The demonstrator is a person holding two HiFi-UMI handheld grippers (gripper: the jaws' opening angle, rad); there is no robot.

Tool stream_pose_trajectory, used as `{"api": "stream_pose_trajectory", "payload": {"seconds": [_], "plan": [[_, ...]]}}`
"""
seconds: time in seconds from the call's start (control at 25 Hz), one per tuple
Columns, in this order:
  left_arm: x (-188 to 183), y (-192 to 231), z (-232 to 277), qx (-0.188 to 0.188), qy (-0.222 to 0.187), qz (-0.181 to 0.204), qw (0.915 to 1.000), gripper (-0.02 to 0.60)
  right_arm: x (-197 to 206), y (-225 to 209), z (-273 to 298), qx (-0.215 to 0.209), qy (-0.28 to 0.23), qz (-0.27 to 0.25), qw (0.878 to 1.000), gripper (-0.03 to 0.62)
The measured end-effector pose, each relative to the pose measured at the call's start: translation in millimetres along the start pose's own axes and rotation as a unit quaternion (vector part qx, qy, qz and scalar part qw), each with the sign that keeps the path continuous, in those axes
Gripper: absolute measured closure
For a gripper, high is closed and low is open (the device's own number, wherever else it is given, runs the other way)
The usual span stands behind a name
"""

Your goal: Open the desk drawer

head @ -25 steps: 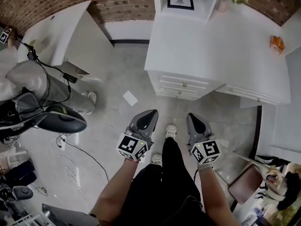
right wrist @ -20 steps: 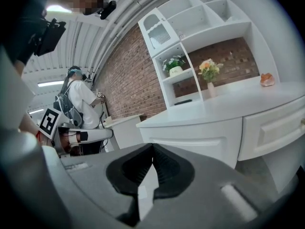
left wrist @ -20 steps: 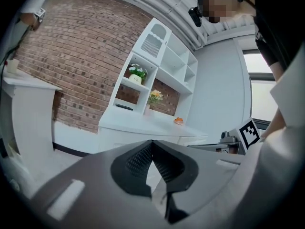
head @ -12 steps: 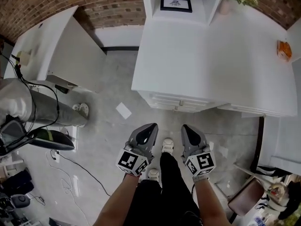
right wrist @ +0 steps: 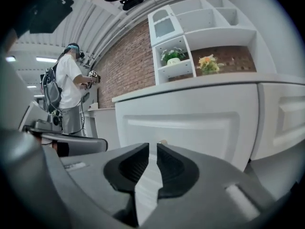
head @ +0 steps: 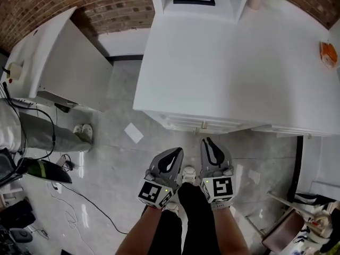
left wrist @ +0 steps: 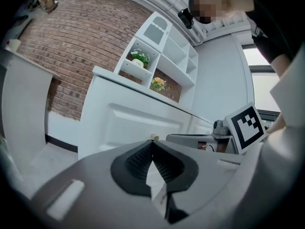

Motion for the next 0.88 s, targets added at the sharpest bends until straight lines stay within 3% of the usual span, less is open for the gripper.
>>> {"api": "stream_pose_trajectory", "payload": {"seconds": [0.44, 0.88], "plan": [[13.0, 22.9, 46.0, 0.001, -0.033, -0.005, 0.9994, 0.58, 5.1, -8.4, 36.2, 0.039, -0.045, 0.008, 0.998, 0.502], [23.5, 33.9, 62.6, 0.007, -0.031, -0.003, 0.9995, 0.578, 3.5, -4.5, 53.0, 0.07, -0.063, 0.031, 0.995, 0.497]]}}
Point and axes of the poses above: the fingertips, and each gripper's own axes: z forward along the fingers, y to its left, x out of its underside, the point moved 8 cm from there along -z, backward along the fingers, and after that the axes turned 6 degrees about y, right-handed, at the moved point
